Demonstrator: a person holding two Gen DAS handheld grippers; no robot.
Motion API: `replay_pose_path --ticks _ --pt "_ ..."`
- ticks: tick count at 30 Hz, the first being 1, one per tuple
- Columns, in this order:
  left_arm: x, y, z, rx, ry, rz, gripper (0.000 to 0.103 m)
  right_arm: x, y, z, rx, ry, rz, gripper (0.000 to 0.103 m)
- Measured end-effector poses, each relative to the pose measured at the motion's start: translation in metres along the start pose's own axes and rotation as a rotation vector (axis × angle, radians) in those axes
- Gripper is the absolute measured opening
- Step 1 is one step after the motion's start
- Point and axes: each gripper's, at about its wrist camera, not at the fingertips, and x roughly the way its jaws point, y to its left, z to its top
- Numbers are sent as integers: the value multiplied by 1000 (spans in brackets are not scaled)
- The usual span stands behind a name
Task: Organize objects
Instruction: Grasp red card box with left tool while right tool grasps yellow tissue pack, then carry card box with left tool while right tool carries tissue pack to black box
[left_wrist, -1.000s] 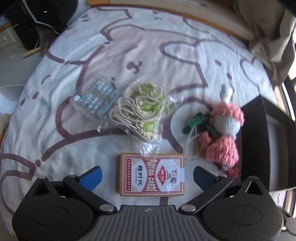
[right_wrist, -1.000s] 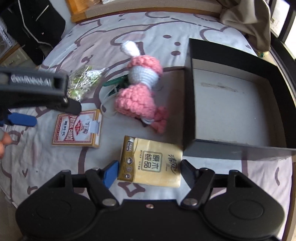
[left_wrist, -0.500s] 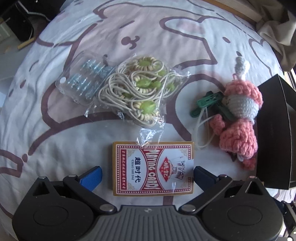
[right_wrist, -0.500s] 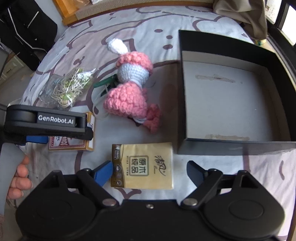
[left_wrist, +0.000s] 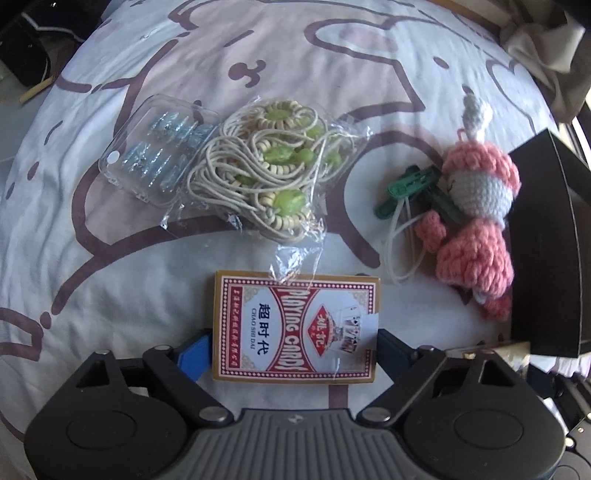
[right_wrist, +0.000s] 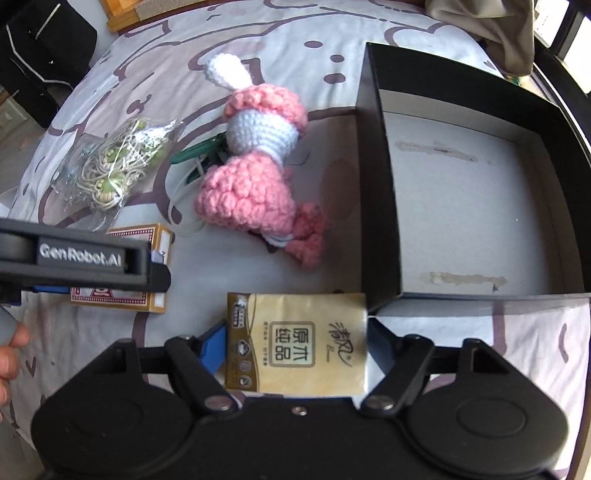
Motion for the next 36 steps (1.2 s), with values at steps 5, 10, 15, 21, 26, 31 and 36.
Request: replay_pose_path --ticks 5,10,15,21,26,31,36 --pt "-2 9 2 -37 1 3 89 -2 0 0 -14 1 3 73" --pt "-12 17 2 -59 -26 14 89 -5 1 1 -10 7 20 73" --pt "-28 24 0 -78 -65 10 89 -16 7 1 -28 -23 50 73" --pt "-58 11 7 -107 -118 10 89 -39 8 2 -22 -78 74 73" --pt "-85 16 -17 -123 -177 21 89 -59 8 3 -4 -124 93 73" --pt "-107 15 -24 -111 -254 28 89 -81 10 4 -13 -185 101 73" --pt "-123 8 -30 -87 -316 44 89 -100 8 5 -10 -236 101 73"
